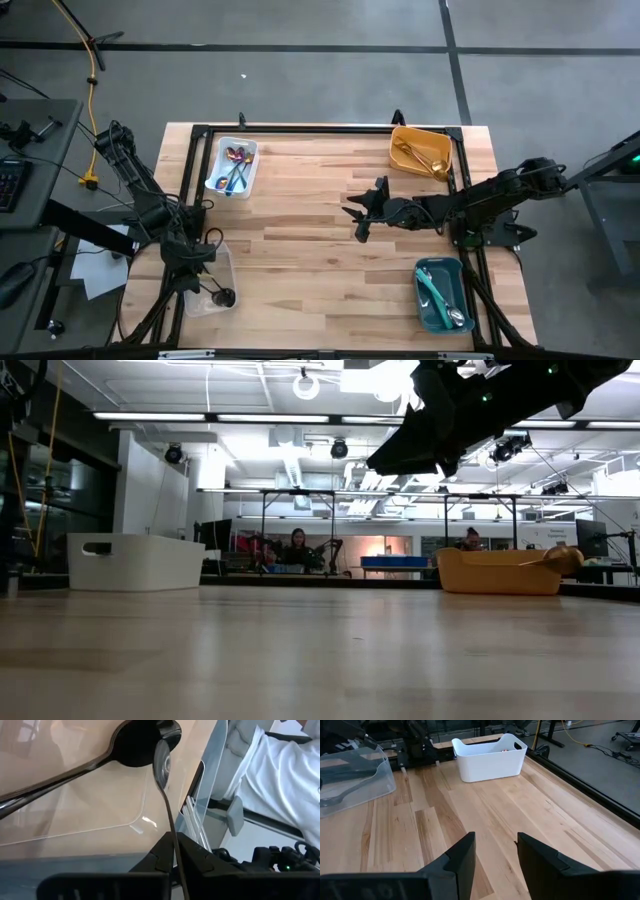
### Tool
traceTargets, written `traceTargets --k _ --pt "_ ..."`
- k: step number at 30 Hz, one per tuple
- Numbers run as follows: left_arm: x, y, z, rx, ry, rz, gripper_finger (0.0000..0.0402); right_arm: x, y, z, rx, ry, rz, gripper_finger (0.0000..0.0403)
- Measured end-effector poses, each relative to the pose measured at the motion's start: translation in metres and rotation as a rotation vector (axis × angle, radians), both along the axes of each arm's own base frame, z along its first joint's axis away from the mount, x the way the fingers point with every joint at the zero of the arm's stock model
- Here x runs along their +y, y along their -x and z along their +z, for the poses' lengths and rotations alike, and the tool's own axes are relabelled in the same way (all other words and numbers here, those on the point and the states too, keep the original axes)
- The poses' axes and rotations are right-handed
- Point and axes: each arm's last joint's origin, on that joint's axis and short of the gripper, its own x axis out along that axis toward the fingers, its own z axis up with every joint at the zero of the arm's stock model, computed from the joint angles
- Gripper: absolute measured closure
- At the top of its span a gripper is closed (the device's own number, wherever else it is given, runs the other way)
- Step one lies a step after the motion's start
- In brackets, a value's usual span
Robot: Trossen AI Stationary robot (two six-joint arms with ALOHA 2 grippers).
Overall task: Sort silverware by color (type)
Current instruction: Put the black spoon into the transparent bin
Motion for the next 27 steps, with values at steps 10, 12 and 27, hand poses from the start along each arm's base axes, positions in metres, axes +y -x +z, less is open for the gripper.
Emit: traceTargets --k 10,12,27 --pt "-0.0021 -0.0021 -0.0040 0.011 -0.035 0.010 0.0364 0.0000 0.0000 0.0000 0.000 0.000 0.000 0.0263" --pt "-0.0027 -0.0025 -0.0052 0.017 -0.043 0.011 0.0356 0.0000 0.0000 0.0000 0.000 0.000 0.000 0.0263" --pt "-0.0034 -0.0029 -0.0063 0.071 -0.034 0.058 0.0283 0.0000 0.0000 0.0000 0.000 0.000 0.000 0.0263"
